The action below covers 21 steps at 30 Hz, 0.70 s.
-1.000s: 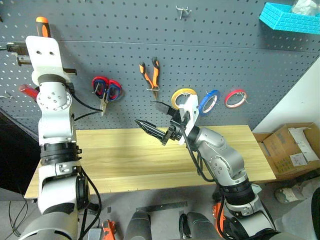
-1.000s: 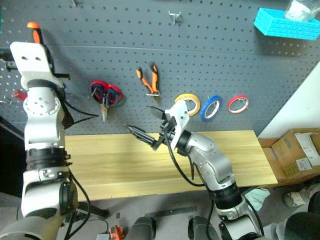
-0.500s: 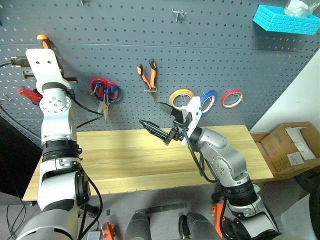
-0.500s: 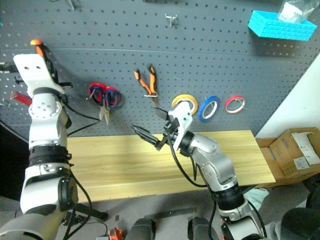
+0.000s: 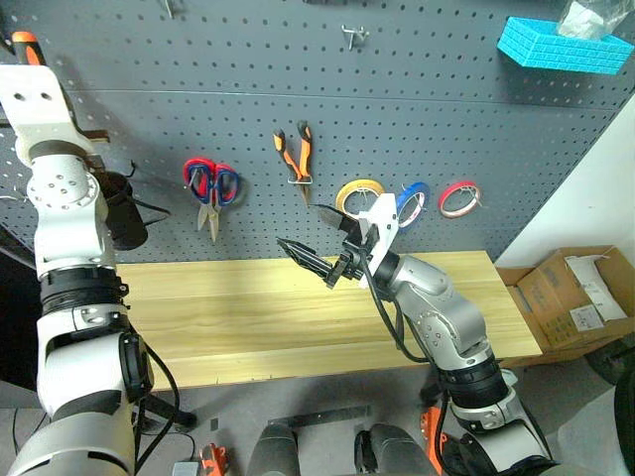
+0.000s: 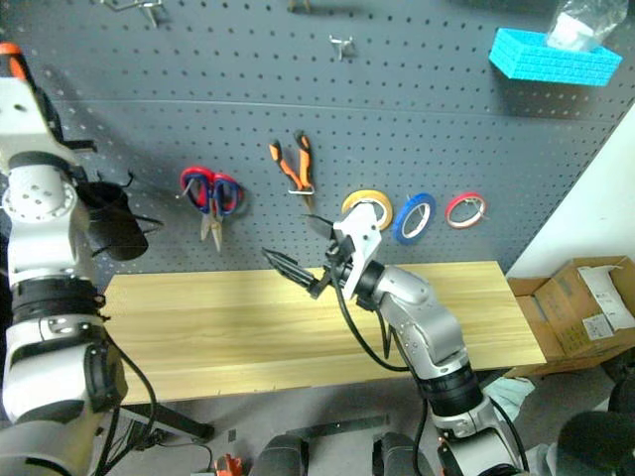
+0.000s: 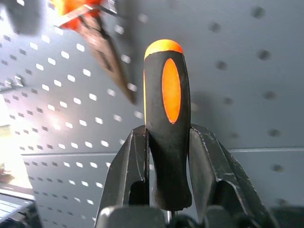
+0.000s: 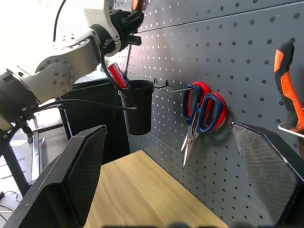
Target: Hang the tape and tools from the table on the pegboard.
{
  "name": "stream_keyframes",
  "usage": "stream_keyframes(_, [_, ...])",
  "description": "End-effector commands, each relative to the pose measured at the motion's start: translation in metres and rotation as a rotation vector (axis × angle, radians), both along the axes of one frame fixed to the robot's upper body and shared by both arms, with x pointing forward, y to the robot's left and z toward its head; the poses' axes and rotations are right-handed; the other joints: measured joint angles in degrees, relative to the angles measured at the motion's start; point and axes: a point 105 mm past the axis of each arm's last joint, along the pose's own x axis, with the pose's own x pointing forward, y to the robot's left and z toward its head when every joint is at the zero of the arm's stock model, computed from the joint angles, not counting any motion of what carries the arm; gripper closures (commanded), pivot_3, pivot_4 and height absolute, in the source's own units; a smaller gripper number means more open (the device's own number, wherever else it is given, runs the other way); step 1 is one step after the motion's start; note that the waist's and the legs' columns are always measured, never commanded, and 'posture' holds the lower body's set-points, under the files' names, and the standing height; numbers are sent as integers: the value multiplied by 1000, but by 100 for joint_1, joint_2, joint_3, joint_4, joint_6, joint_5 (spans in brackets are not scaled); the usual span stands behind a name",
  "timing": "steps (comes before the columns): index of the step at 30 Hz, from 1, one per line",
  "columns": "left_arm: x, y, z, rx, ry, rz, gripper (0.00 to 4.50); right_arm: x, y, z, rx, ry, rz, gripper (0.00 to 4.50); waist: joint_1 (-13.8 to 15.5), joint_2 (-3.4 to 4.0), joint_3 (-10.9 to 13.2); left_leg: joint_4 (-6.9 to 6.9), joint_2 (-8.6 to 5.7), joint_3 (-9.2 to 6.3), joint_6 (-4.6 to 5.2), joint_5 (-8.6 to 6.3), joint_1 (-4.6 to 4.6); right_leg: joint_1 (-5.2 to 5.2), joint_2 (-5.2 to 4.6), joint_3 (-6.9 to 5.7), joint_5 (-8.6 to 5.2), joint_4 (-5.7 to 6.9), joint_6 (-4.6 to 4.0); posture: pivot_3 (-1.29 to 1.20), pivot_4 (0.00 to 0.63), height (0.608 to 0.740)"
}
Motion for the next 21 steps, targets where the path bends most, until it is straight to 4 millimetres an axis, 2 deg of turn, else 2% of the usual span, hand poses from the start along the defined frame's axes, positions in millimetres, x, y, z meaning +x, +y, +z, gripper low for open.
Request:
stream_keyframes(1, [-10, 7, 15, 19, -57, 25, 3691, -3, 0, 11, 31, -50, 11, 0, 5, -1, -18, 7, 0, -1, 0, 0, 0, 1, 0, 0, 0, 2, 0, 214, 22, 740])
stream_keyframes(10, [-2, -1, 1, -12, -22, -9, 3691, -1, -3, 12, 26, -56, 0, 0, 46, -23, -59, 43, 1, 2, 4, 3, -1, 11, 0, 2, 3, 7, -4, 206, 28, 740])
stream_keyframes(21, [9, -7, 6, -21, -20, -43, 3691, -2, -5, 10, 22, -47, -11, 0, 110, -24, -59, 43, 2, 3, 6, 4, -2, 12, 2, 3, 3, 8, -5, 194, 45, 740])
